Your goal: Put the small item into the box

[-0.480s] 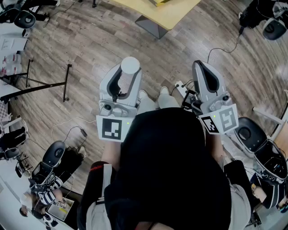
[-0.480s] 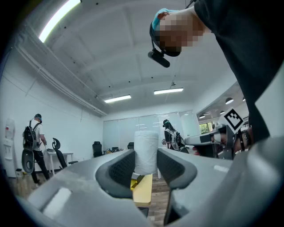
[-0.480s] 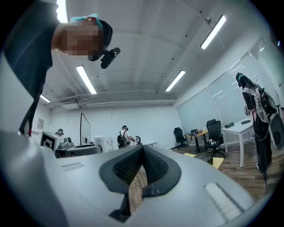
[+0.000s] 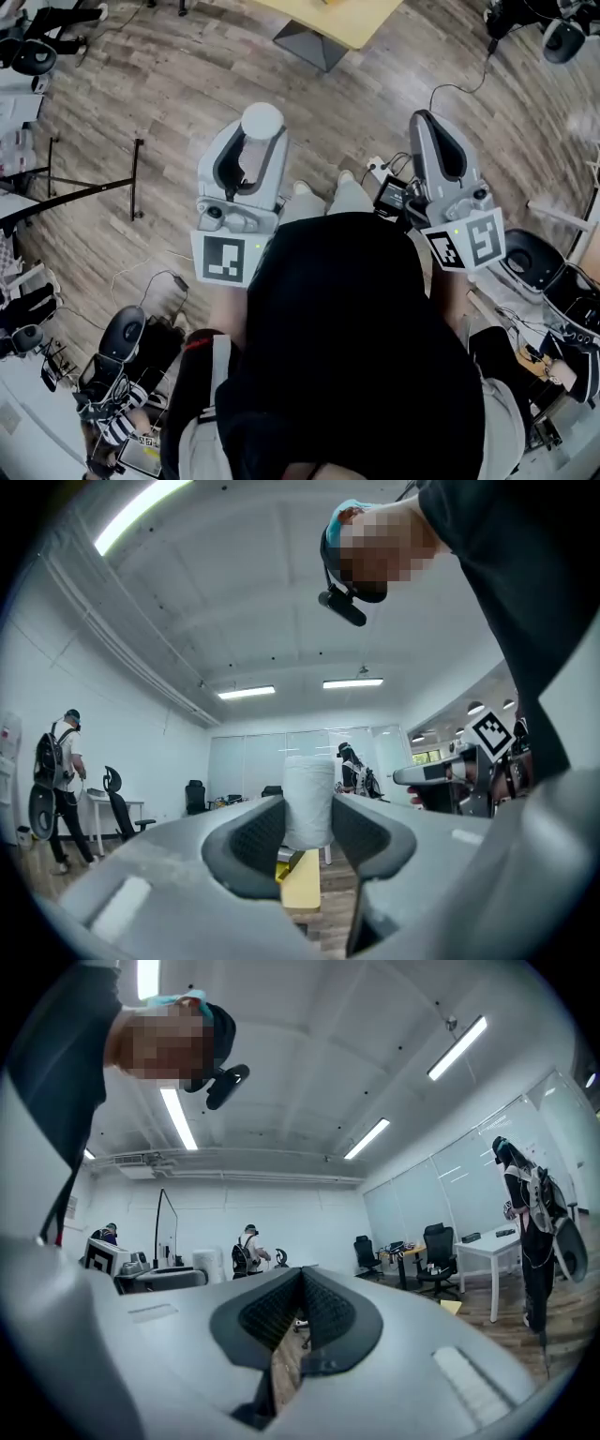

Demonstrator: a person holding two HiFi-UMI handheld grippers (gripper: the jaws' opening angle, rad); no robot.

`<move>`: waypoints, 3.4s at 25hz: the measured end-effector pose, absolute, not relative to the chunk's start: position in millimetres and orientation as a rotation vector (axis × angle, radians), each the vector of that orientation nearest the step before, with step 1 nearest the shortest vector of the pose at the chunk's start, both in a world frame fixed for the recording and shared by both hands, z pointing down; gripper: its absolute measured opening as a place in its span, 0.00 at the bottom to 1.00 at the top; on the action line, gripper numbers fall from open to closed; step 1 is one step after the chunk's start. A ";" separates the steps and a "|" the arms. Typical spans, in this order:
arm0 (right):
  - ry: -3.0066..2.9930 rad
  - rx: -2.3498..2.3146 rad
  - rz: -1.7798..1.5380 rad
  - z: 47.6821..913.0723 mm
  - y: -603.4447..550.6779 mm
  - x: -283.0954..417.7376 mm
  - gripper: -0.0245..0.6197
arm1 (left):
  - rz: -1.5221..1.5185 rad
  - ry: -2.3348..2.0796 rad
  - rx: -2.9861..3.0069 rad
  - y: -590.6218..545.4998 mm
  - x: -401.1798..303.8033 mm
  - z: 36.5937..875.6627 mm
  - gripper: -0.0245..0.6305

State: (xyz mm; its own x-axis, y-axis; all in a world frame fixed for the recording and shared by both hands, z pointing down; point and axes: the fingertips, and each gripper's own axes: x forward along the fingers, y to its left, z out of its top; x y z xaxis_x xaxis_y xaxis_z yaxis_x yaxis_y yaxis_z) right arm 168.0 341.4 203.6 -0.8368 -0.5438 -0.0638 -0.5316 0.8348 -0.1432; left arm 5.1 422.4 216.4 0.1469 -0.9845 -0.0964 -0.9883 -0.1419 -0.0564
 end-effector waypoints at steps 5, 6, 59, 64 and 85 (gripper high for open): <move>2.870 -0.954 -0.205 206.4 346.8 165.8 0.04 | 0.059 1.960 -2.313 435.5 -6.4 216.6 0.29; 2.864 -0.977 -0.205 205.7 349.2 165.4 0.04 | 0.063 1.958 -2.315 439.1 -9.4 215.5 0.29; 2.913 -0.754 -0.362 223.9 97.0 151.1 0.04 | 0.011 2.078 -2.251 185.4 2.4 224.7 0.29; 2.921 -0.698 -0.380 222.3 72.4 157.7 0.04 | -0.005 2.099 -2.240 158.6 14.5 225.1 0.29; 2.873 -0.944 -0.386 235.4 -14.2 157.7 0.04 | 0.003 1.970 -2.377 40.8 -18.9 240.7 0.29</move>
